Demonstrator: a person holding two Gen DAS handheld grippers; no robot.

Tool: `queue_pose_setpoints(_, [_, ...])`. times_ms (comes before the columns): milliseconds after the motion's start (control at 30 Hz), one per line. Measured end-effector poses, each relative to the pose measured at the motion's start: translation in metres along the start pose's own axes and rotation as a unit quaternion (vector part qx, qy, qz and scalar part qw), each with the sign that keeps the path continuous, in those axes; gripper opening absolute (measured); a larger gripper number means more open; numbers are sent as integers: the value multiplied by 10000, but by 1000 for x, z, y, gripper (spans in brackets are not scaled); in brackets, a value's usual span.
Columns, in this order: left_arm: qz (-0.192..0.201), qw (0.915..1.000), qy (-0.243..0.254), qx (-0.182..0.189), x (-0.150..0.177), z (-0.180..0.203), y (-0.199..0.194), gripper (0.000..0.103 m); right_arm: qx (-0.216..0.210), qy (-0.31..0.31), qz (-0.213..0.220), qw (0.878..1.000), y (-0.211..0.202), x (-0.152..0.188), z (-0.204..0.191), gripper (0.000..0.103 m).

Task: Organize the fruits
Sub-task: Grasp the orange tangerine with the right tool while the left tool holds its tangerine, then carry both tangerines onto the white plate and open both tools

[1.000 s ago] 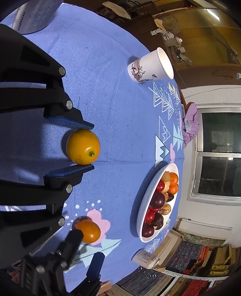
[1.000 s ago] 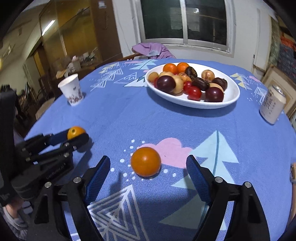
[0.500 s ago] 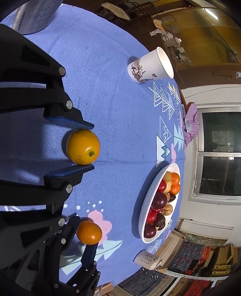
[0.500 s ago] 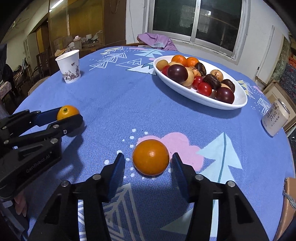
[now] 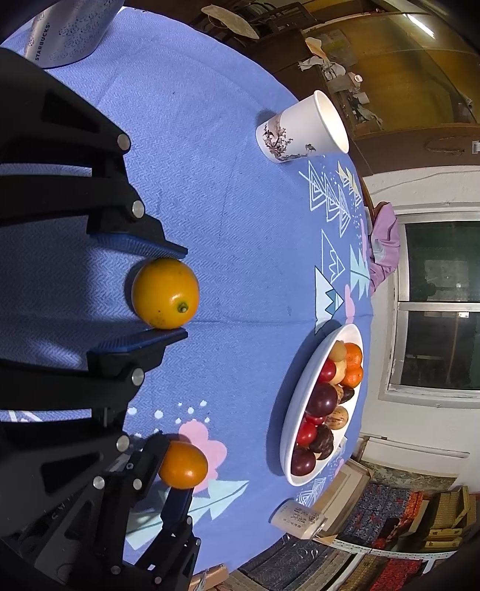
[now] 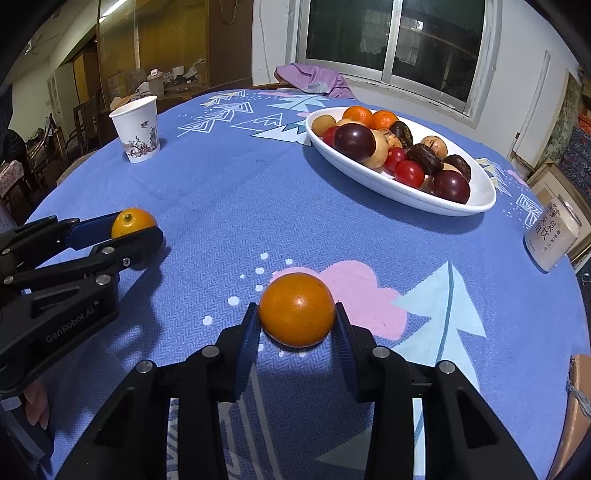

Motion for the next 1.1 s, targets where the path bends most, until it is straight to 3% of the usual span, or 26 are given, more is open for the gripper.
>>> queue_pose_setpoints(467, [100,9999,47,-1,-1,3,-4,37,-88,163,137,9997,-9,0,6,40])
queue_pose_setpoints(733, [459,9989,93,53,-9,11,-24,37,-231,355,708,9966,-49,-13,11,40])
queue_pose_setpoints(900, [613,9978,228,142,-37,29,-27,37,-143,630,1057,9923,-67,-47,35,40])
queue_pose_setpoints(1100, [561,9970,286,445,-102,71,4,37,184,1509,1120,9820,-47,-99,108,40])
Point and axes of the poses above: each gripper's, at about its wrist camera, not at the fingertips, and y roughly the way its jaws point, z to its right, x to its underside, the point moved 7 cm from there along y, roughly the way its jaws point, and after that the axes turned 5 degrees about -x, right-handed, at the moved point
